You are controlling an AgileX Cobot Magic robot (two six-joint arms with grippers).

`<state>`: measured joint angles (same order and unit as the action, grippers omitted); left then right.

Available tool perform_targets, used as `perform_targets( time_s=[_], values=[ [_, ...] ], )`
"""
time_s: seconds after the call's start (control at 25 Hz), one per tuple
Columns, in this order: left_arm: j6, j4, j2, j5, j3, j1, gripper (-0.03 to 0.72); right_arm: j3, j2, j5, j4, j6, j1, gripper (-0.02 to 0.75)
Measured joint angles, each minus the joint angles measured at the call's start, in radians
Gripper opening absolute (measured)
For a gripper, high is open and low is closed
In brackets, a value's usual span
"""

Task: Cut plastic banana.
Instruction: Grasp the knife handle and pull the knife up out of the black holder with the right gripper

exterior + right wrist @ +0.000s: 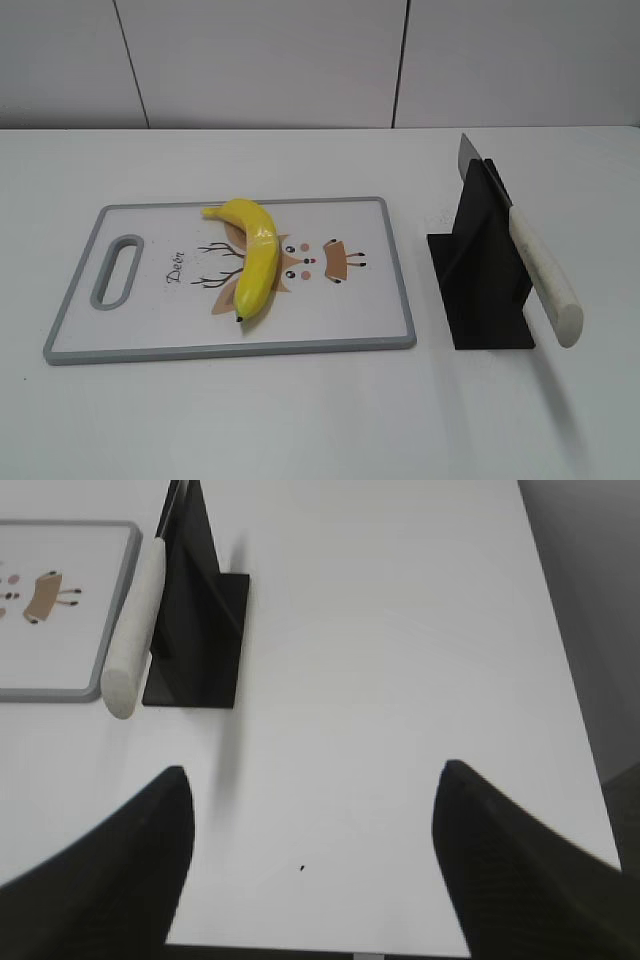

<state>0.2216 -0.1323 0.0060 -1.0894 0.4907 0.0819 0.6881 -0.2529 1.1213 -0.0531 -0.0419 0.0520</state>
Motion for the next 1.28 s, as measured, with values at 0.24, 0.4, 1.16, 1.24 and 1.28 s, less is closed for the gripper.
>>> perform_targets(
  time_s=[0.24, 0.4, 1.16, 1.24, 1.28],
  values=[
    [-0.001, -0.001, 0.010, 0.000, -0.001, 0.000, 0.585, 0.101, -0.265, 0.049, -0.033, -0.038, 0.000, 0.571],
    [-0.001, -0.002, 0.009, 0.000, -0.001, 0.000, 0.585, 0.141, -0.416, 0.051, -0.085, -0.063, 0.024, 0.571],
    [-0.016, -0.004, -0.011, 0.000, -0.001, -0.006, 0.585, 0.368, -1.105, -0.038, -0.015, 0.220, 0.398, 0.529],
    [-0.016, -0.004, -0.011, 0.000, -0.001, -0.006, 0.585, 0.368, -1.159, -0.049, 0.007, 0.244, 0.399, 0.527],
    [-0.016, -0.004, -0.011, 0.000, -0.001, -0.006, 0.585, 0.368, -1.179, -0.051, 0.022, 0.256, 0.399, 0.527]
  ],
)
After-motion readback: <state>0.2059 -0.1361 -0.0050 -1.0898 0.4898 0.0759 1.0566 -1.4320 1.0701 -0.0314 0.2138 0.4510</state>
